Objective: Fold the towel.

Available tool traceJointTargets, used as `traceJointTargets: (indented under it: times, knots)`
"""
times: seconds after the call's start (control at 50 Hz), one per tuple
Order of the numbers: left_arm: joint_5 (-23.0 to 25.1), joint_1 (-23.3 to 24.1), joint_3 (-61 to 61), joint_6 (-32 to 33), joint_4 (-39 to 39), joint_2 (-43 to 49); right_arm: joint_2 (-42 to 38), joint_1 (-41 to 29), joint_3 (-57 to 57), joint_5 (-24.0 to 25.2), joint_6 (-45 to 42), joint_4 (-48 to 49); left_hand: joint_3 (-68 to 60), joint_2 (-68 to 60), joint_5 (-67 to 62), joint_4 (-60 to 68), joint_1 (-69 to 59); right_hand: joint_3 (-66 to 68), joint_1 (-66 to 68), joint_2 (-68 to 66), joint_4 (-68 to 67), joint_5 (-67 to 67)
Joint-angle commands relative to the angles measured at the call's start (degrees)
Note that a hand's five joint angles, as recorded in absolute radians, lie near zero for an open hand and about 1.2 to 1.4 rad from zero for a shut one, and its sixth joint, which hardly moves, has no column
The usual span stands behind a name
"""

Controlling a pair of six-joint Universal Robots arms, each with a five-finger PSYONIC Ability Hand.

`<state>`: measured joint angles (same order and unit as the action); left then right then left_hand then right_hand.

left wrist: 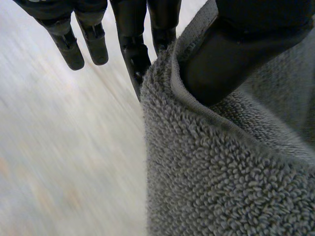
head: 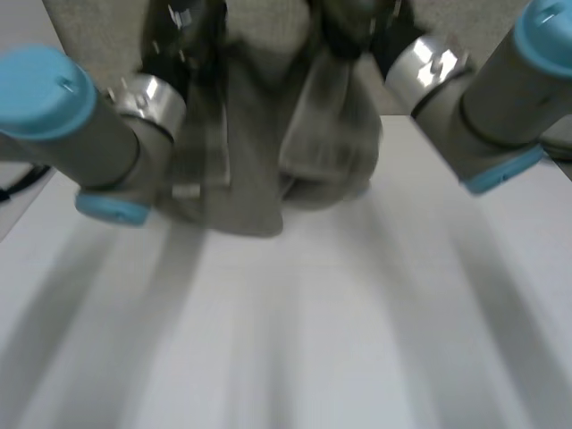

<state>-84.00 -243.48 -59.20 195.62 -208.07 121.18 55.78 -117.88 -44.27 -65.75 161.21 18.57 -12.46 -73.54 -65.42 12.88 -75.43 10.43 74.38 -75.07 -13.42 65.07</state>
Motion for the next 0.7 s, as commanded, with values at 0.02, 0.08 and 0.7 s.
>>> traceJointTargets:
  times: [0.02, 0.08, 0.7]
  knots:
    - [2.2, -1.0, -2.6, -3.0, -6.5, -8.7, 8.2, -0.2, -7.5, 1.5, 1.7, 14.6, 2.5, -6.5, -4.6, -2.9, -4.6, -0.4, 5.6, -4.9, 3.4, 4.9]
    - [5.6, -2.5, -6.1, -3.7, -6.8, -11.2, 8.9, 0.2, -11.1, 5.1, 2.0, 12.6, 2.5, -6.5, -4.6, -2.9, -4.6, -0.4, 5.6, -4.9, 3.4, 4.9]
    - [15.5, -3.8, -35.6, 10.8, 10.0, -6.7, 2.0, 4.1, -36.1, 6.8, -13.5, -18.2, 2.5, 45.5, 47.4, -2.9, 47.4, -0.4, -64.4, 65.1, 3.4, -65.1]
